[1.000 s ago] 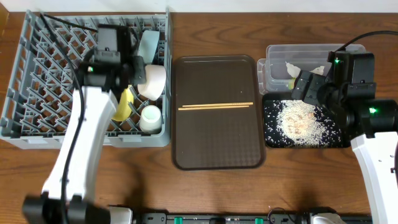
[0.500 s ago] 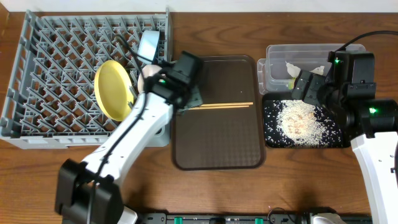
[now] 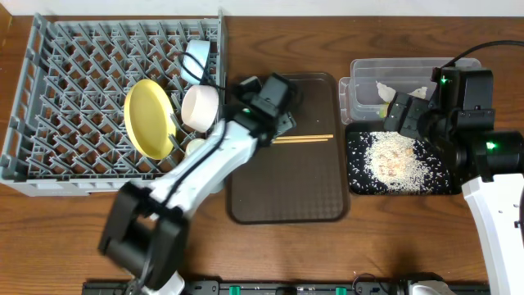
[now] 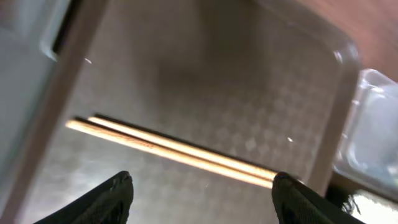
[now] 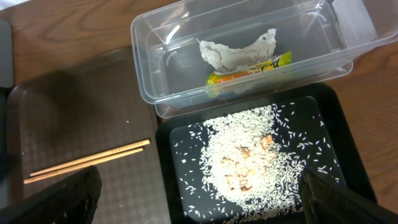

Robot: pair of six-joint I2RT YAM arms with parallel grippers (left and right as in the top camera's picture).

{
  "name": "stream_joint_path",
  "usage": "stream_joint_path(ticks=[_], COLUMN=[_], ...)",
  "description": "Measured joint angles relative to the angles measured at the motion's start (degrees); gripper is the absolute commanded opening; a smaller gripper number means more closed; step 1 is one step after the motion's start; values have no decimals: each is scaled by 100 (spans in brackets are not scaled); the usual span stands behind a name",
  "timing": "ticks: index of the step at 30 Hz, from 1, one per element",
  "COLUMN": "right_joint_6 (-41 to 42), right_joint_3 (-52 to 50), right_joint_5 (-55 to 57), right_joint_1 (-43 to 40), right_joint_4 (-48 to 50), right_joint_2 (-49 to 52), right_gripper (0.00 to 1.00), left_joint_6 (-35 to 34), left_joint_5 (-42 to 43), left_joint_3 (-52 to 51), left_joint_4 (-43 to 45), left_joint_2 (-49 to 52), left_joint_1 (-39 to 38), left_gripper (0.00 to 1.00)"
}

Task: Sort waste into correct bins and load items into the dishwasher
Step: 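Release plate and move left gripper over the chopsticks on tray, then lower left gripper and grasp one wooden chopstick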

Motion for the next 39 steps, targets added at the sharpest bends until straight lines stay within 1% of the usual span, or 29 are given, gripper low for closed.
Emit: stream_joint_path(ticks=[6, 14, 22, 39], right_joint_6=[-2, -2, -2, 0], right_joint_3=[0, 0, 0, 0], right_joint_5=[0, 0, 0, 0], right_joint_1=[0, 0, 0, 0], right_joint_4=[0, 0, 0, 0], right_joint_2=[0, 0, 0, 0], right_gripper=[99, 99, 99, 99], left_joint_6=[-496, -761, -874, -1003], left_joint_5=[-127, -258, -254, -245], left_joint_3=[0, 0, 0, 0], left_joint_4=[455, 942, 802, 726], left_joint_2=[734, 892, 1093, 1180], left_joint_1=[-256, -284, -284, -289], left_gripper=[68, 69, 69, 69])
